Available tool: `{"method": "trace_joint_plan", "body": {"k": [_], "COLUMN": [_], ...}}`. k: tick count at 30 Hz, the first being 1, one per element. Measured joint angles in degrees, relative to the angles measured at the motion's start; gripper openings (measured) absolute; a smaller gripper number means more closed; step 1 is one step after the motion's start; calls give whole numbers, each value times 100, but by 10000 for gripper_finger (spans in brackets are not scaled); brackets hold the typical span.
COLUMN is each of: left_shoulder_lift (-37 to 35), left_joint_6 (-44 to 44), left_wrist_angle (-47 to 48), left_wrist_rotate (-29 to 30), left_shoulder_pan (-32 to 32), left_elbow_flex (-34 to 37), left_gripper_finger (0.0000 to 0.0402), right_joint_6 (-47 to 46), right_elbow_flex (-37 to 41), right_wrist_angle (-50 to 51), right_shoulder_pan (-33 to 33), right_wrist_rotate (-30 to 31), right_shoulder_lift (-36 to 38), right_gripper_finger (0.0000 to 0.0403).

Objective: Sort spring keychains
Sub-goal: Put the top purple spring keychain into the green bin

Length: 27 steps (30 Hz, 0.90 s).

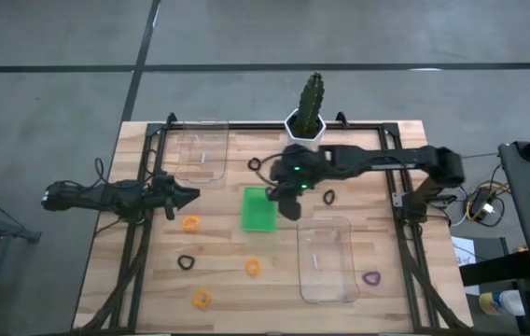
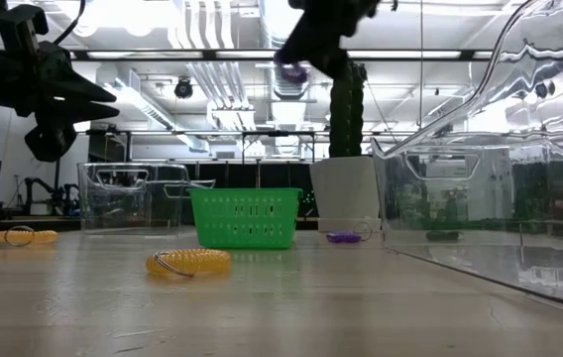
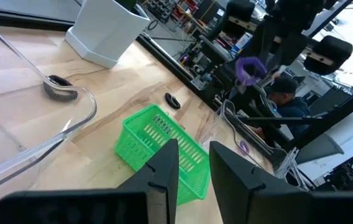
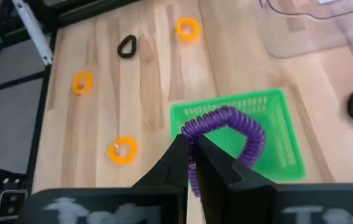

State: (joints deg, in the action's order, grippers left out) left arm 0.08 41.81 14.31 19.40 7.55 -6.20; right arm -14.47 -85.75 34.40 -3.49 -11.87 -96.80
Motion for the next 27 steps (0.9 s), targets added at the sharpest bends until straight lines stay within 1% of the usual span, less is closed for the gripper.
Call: {"method": "trace_joint_plan", "body": {"k": [4,7,16,20,27], "left_shoulder_lift": [1,0,33,68,114], "left_joint_6": [2,2,12,15,10], "left_wrist_angle": [0,4,76,76,96], "left_wrist_rotate": [0,0,0,-1,-2], "left_shoulder_pan": [-1,0,0,0,-2], "left_elbow_flex": [0,0,0,0,0], "left_gripper_finger": [83,83,83,83,83], "right_joint_6": [44,73,136,117,-62], "right_elbow_flex": [-483,-763,-1226,-1263,-1237], "right_wrist_angle": [42,262,689,828,909], "right_shoulder_pan": [0,0,26,25,22], "right_wrist_rotate": [9,10,21,6,4], "right_shoulder_lift": [-566,-957,-1877,-2125,-2233], "right_gripper_finger": [13,13,13,13,13]}}
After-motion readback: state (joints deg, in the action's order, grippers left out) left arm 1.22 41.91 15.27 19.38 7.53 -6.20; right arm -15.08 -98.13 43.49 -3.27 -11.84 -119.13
